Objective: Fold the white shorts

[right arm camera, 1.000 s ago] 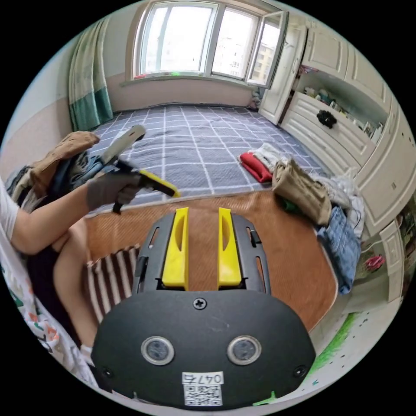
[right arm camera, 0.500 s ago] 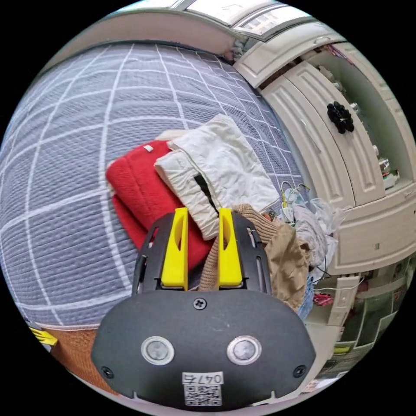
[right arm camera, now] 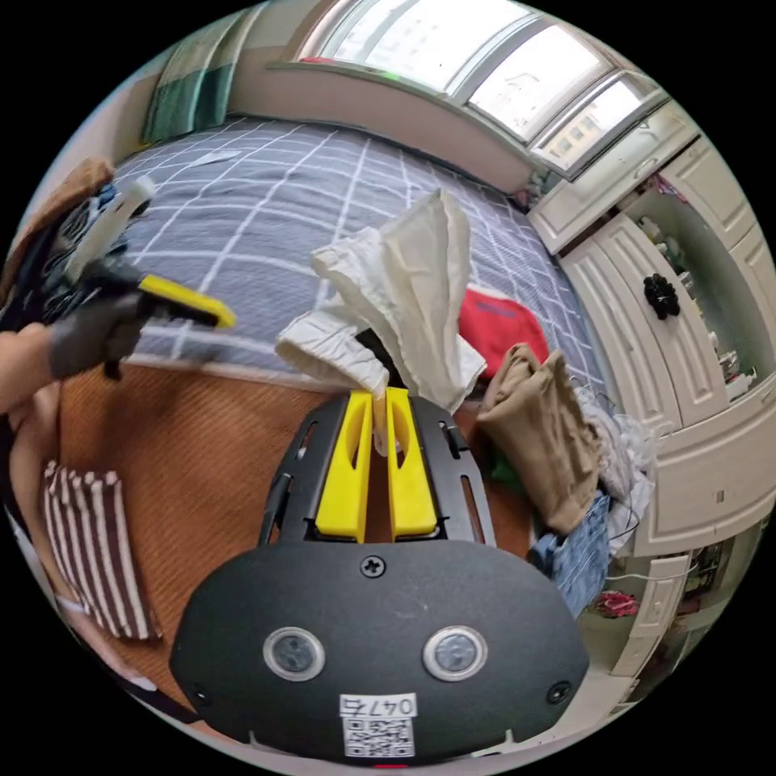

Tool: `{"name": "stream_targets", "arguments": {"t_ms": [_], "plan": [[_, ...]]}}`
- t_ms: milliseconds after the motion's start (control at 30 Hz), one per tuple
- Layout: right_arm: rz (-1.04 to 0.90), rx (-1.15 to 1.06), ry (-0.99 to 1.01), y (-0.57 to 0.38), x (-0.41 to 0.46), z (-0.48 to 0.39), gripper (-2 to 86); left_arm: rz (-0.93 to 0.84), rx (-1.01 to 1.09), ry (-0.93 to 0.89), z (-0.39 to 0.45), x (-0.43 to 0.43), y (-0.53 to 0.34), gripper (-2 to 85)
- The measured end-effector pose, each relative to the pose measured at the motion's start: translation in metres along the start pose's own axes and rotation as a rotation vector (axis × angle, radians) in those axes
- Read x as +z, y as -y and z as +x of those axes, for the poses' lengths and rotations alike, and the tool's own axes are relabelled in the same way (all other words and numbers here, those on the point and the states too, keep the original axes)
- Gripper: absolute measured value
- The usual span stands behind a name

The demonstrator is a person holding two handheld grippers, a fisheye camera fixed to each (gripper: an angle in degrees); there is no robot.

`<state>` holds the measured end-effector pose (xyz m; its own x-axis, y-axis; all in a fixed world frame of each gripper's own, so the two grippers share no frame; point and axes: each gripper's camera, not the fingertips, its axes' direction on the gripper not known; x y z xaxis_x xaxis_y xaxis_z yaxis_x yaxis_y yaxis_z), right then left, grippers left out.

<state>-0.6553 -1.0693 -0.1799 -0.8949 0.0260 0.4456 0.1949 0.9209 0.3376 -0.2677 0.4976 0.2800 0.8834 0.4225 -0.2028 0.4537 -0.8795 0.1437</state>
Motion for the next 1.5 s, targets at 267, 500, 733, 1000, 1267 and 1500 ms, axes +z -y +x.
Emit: {"name": "stream_targets", "arguments": {"t_ms": [267,500,733,1000,1267,1500], "plan": [[-0.166,0.056,0.041,-0.121,-0.062,-0.213,0.6,-0.221,-0.105,-0.221,-0.005,-0.009,-0.001,0.1],[-0.173,0.206,-0.012,-0.152,-0.082,-0.277,0.4,-0.433,0.145,-0.399,0.103,-0.012,-0.013,-0.4],[0.040,0.327,0.058,-0.205,-0.147,-0.252,0.6,-0.234,0.452,-0.449,0.242,-0.212,-0.004,-1.0],[-0.013,0.322,0.405,-0.305,-0.071,-0.332,4.0,-0.457,0.528,-0.090,0.307,-0.210,-0.032,-1.0],[0.063,0.893,0.439,-0.459,-0.006,-0.268,8.2,-0.653,0.745,0.292,0.411,-0.169,-0.021,-1.0],[0.053,1.127,0.798,-0.507,0.128,-0.265,1.5,-0.824,0.987,0.542,0.483,-0.108,-0.032,-1.0]]}}
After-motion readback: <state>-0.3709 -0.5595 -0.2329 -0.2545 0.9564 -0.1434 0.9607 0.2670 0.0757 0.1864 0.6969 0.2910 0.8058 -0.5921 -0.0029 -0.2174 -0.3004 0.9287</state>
